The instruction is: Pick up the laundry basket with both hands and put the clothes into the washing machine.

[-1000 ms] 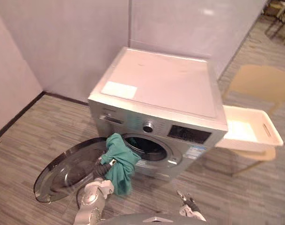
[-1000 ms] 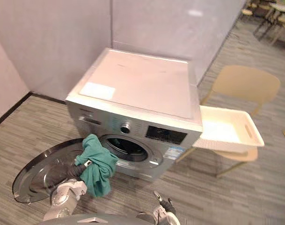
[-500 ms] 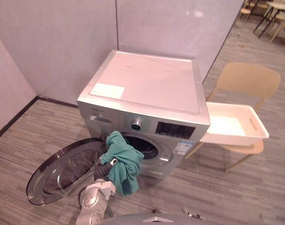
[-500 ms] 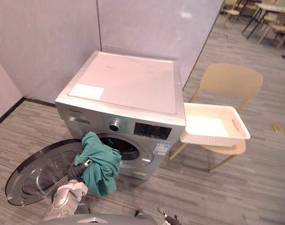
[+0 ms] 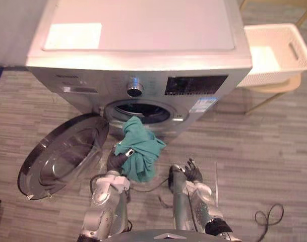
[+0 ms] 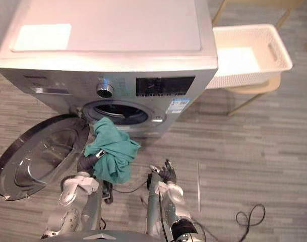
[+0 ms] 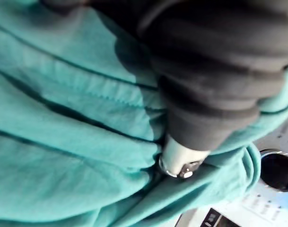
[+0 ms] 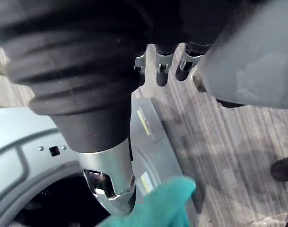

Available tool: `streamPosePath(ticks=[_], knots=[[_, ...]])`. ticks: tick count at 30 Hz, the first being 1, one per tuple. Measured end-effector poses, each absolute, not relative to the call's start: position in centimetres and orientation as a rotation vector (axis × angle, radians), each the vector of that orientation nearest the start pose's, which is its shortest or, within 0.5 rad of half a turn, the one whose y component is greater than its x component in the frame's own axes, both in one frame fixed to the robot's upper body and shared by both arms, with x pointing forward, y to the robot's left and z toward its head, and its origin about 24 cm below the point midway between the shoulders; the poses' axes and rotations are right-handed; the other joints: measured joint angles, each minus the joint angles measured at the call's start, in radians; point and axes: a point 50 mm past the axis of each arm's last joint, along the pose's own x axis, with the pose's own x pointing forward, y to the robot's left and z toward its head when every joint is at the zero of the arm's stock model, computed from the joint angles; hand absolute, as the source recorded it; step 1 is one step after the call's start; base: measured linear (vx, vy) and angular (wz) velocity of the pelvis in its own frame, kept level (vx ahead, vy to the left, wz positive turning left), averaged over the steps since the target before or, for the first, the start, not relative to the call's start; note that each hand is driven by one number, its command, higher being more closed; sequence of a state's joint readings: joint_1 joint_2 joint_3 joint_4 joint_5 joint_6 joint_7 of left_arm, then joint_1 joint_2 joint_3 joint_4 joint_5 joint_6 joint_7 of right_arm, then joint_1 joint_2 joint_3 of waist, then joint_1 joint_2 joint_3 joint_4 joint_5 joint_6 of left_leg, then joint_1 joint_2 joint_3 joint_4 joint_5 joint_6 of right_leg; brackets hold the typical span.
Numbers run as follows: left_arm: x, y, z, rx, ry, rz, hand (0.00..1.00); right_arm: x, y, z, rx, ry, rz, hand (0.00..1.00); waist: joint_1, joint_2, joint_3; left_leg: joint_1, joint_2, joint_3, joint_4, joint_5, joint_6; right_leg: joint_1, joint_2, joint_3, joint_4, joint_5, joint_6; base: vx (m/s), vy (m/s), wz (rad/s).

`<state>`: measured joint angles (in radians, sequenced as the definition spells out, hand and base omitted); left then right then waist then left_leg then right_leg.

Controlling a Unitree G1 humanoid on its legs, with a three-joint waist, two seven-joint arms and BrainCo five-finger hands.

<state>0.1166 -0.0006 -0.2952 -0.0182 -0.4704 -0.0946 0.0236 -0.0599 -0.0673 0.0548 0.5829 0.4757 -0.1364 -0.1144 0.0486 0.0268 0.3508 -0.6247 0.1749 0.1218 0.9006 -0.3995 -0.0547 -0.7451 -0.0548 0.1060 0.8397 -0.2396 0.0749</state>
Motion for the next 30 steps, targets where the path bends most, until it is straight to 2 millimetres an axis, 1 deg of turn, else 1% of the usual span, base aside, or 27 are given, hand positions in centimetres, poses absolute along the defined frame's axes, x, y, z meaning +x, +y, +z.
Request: streamPosePath(ticks=[1, 2, 3, 4, 5, 6, 9, 10, 11, 12, 13, 15, 16, 17, 18, 19, 20, 21, 22, 23, 25, 26, 27, 28, 29, 30], knots=[[22.7, 8.4, 3.0, -0.493, 0.056, -0.207, 1.00, 23.5, -16.5, -6.0, 0.349, 0.395, -0.212, 0.00, 0.000, 0.000, 0.010, -0.015, 0.003, -0.006, 0.018, -0.008, -0.006, -0.016, 0.005, 0.001, 0.017, -0.004, -0.002, -0.05, -0.029, -0.12], [23.6, 7.7, 3.2, -0.480, 0.055, -0.230, 1.00, 23.9, -16.6, -5.4, 0.354, 0.361, -0.213, 0.00, 0.000, -0.003, 0.022, -0.052, 0.016, -0.013, 0.058, -0.021, -0.009, -0.051, 0.016, 0.000, 0.051, -0.013, -0.004, -0.06, -0.038, -0.14], [24.7, 7.1, 3.3, -0.460, 0.058, -0.244, 1.00, 24.4, -16.6, -4.8, 0.363, 0.332, -0.216, 0.00, -0.003, -0.010, 0.033, -0.085, 0.024, -0.019, 0.092, -0.033, -0.012, -0.086, 0.024, 0.001, 0.085, -0.023, -0.006, -0.05, -0.033, -0.13], [25.3, 6.8, 3.6, -0.451, 0.054, -0.248, 1.00, 24.5, -16.7, -4.6, 0.366, 0.323, -0.221, 0.00, -0.006, -0.015, 0.038, -0.102, 0.028, -0.022, 0.106, -0.038, -0.013, -0.103, 0.027, 0.000, 0.099, -0.027, -0.006, -0.06, -0.043, -0.07], [26.6, 6.4, 3.9, -0.435, 0.050, -0.246, 1.00, 24.8, -16.9, -4.2, 0.373, 0.303, -0.242, 0.00, -0.015, -0.022, 0.054, -0.134, 0.032, -0.032, 0.134, -0.047, -0.017, -0.134, 0.034, -0.001, 0.125, -0.034, -0.007, -0.04, -0.029, -0.04], [27.2, 6.4, 4.2, -0.430, 0.042, -0.239, 1.00, 25.0, -17.1, -3.9, 0.386, 0.289, -0.252, 0.00, -0.019, -0.025, 0.063, -0.148, 0.035, -0.037, 0.149, -0.052, -0.021, -0.147, 0.039, -0.002, 0.136, -0.036, -0.008, -0.07, -0.032, -0.12], [30.3, 7.2, 5.9, -0.414, 0.003, -0.160, 1.00, 25.3, -17.9, -3.1, 0.412, 0.241, -0.291, 0.00, -0.031, -0.046, 0.095, -0.228, 0.060, -0.044, 0.209, -0.070, -0.026, -0.227, 0.064, -0.001, 0.177, -0.039, -0.014, -0.06, -0.013, -0.19], [31.6, 8.2, 6.7, -0.421, -0.015, -0.098, 1.00, 25.3, -18.2, -3.0, 0.423, 0.233, -0.306, 0.00, -0.036, -0.053, 0.104, -0.263, 0.070, -0.048, 0.233, -0.076, -0.027, -0.261, 0.077, 0.001, 0.192, -0.039, -0.015, -0.07, -0.014, -0.33], [32.9, 9.8, 7.4, -0.438, -0.036, -0.019, 1.00, 25.3, -18.3, -3.0, 0.424, 0.231, -0.313, 0.00, -0.042, -0.058, 0.108, -0.304, 0.087, -0.052, 0.263, -0.085, -0.028, -0.300, 0.093, 0.002, 0.205, -0.036, -0.016, -0.05, -0.008, -0.34], [33.6, 10.6, 7.9, -0.462, -0.045, 0.025, 1.00, 25.3, -18.3, -3.0, 0.426, 0.231, -0.315, 0.00, -0.046, -0.059, 0.111, -0.325, 0.095, -0.057, 0.277, -0.091, -0.028, -0.319, 0.101, 0.001, 0.210, -0.034, -0.017, -0.04, -0.006, -0.34], [34.5, 11.9, 8.6, -0.501, -0.060, 0.084, 1.00, 25.3, -18.3, -3.0, 0.449, 0.231, -0.322, 0.00, -0.050, -0.065, 0.122, -0.352, 0.104, -0.058, 0.296, -0.098, -0.030, -0.346, 0.113, 0.003, 0.223, -0.033, -0.017, -0.04, -0.006, -0.33], [36.5, 16.3, 11.3, -0.580, -0.131, 0.226, 1.00, 25.4, -18.6, -2.6, 0.506, 0.202, -0.350, 0.00, -0.062, -0.084, 0.164, -0.416, 0.127, -0.063, 0.348, -0.111, -0.036, -0.414, 0.138, 0.010, 0.255, -0.028, -0.016, -0.06, -0.010, -0.39], [36.9, 17.4, 12.1, -0.596, -0.155, 0.252, 1.00, 25.4, -18.6, -2.6, 0.515, 0.197, -0.355, 0.00, -0.064, -0.091, 0.171, -0.436, 0.133, -0.065, 0.361, -0.115, -0.036, -0.434, 0.148, 0.013, 0.262, -0.026, -0.015, -0.06, -0.005, -0.38], [37.5, 19.4, 13.8, -0.616, -0.201, 0.292, 1.00, 25.4, -18.6, -2.6, 0.520, 0.196, -0.358, 0.00, -0.066, -0.105, 0.186, -0.475, 0.143, -0.068, 0.383, -0.121, -0.037, -0.475, 0.158, 0.014, 0.273, -0.022, -0.014, -0.05, -0.002, -0.35], [38.0, 21.4, 15.4, -0.625, -0.245, 0.330, 1.00, 25.4, -18.6, -2.6, 0.522, 0.198, -0.359, 0.00, -0.068, -0.110, 0.196, -0.514, 0.155, -0.074, 0.404, -0.124, -0.035, -0.509, 0.168, 0.013, 0.281, -0.016, -0.013, -0.05, 0.010, -0.32], [38.1, 22.1, 16.2, -0.632, -0.265, 0.342, 1.00, 25.4, -18.7, -2.7, 0.530, 0.200, -0.360, 0.00, -0.069, -0.111, 0.199, -0.533, 0.156, -0.080, 0.413, -0.126, -0.035, -0.525, 0.170, 0.012, 0.285, -0.015, -0.012, -0.05, 0.022, -0.26], [38.3, 23.2, 17.6, -0.638, -0.299, 0.353, 1.00, 25.3, -18.8, -2.7, 0.548, 0.196, -0.364, 0.00, -0.075, -0.114, 0.201, -0.566, 0.157, -0.092, 0.430, -0.127, -0.033, -0.552, 0.178, 0.011, 0.290, -0.010, -0.008, -0.06, 0.055, -0.21], [38.3, 22.8, 17.9, -0.632, -0.316, 0.338, 1.00, 25.2, -19.3, -2.8, 0.558, 0.196, -0.386, 0.00, -0.060, -0.114, 0.204, -0.579, 0.157, -0.099, 0.439, -0.127, -0.033, -0.563, 0.182, 0.012, 0.290, -0.005, -0.006, -0.05, 0.045, -0.18], [38.4, 22.6, 17.9, -0.636, -0.319, 0.330, 1.00, 25.1, -19.5, -2.9, 0.564, 0.198, -0.397, 0.00, -0.055, -0.114, 0.204, -0.583, 0.156, -0.102, 0.441, -0.127, -0.033, -0.566, 0.183, 0.011, 0.290, -0.002, -0.006, -0.08, 0.052, -0.05], [38.5, 22.7, 18.6, -0.647, -0.326, 0.321, 1.00, 25.0, -19.6, -3.1, 0.567, 0.200, -0.399, 0.00, -0.058, -0.114, 0.204, -0.595, 0.156, -0.109, 0.441, -0.126, -0.035, -0.568, 0.182, 0.001, 0.282, 0.005, -0.008, -0.08, 0.030, 0.01], [38.8, 22.5, 19.9, -0.617, -0.329, 0.316, 1.00, 24.9, -19.6, -3.2, 0.572, 0.194, -0.400, 0.00, -0.053, -0.115, 0.204, -0.618, 0.153, -0.126, 0.431, -0.120, -0.031, -0.572, 0.180, -0.010, 0.247, 0.018, -0.012, -0.13, 0.062, 0.00], [39.1, 22.3, 21.0, -0.594, -0.340, 0.298, 1.00, 24.8, -19.9, -3.4, 0.567, 0.199, -0.406, 0.00, -0.052, -0.116, 0.203, -0.635, 0.144, -0.127, 0.406, -0.111, -0.038, -0.582, 0.169, -0.011, 0.210, 0.038, -0.014, -0.14, 0.075, 0.01], [39.2, 22.1, 21.7, -0.589, -0.347, 0.291, 1.00, 24.7, -20.1, -3.5, 0.561, 0.201, -0.408, 0.00, -0.052, -0.116, 0.203, -0.643, 0.137, -0.125, 0.387, -0.102, -0.035, -0.587, 0.162, -0.012, 0.185, 0.044, -0.013, -0.14, 0.094, -0.02], [39.4, 21.9, 22.9, -0.573, -0.361, 0.285, 1.00, 24.6, -20.3, -3.7, 0.573, 0.206, -0.404, 0.00, -0.051, -0.115, 0.204, -0.655, 0.126, -0.120, 0.345, -0.086, -0.028, -0.589, 0.149, -0.014, 0.124, 0.061, -0.011, -0.13, 0.101, -0.10], [39.7, 21.9, 23.8, -0.558, -0.359, 0.288, 1.00, 24.4, -20.5, -4.0, 0.578, 0.218, -0.417, 0.00, -0.050, -0.115, 0.204, -0.657, 0.119, -0.119, 0.308, -0.061, -0.022, -0.581, 0.143, -0.022, 0.073, 0.072, -0.013, -0.12, 0.095, -0.11], [39.8, 21.8, 24.1, -0.547, -0.354, 0.289, 1.00, 24.3, -20.8, -4.2, 0.581, 0.220, -0.430, 0.00, -0.050, -0.115, 0.204, -0.657, 0.117, -0.119, 0.297, -0.049, -0.022, -0.577, 0.138, -0.028, 0.056, 0.078, -0.014, -0.10, 0.084, -0.05]])
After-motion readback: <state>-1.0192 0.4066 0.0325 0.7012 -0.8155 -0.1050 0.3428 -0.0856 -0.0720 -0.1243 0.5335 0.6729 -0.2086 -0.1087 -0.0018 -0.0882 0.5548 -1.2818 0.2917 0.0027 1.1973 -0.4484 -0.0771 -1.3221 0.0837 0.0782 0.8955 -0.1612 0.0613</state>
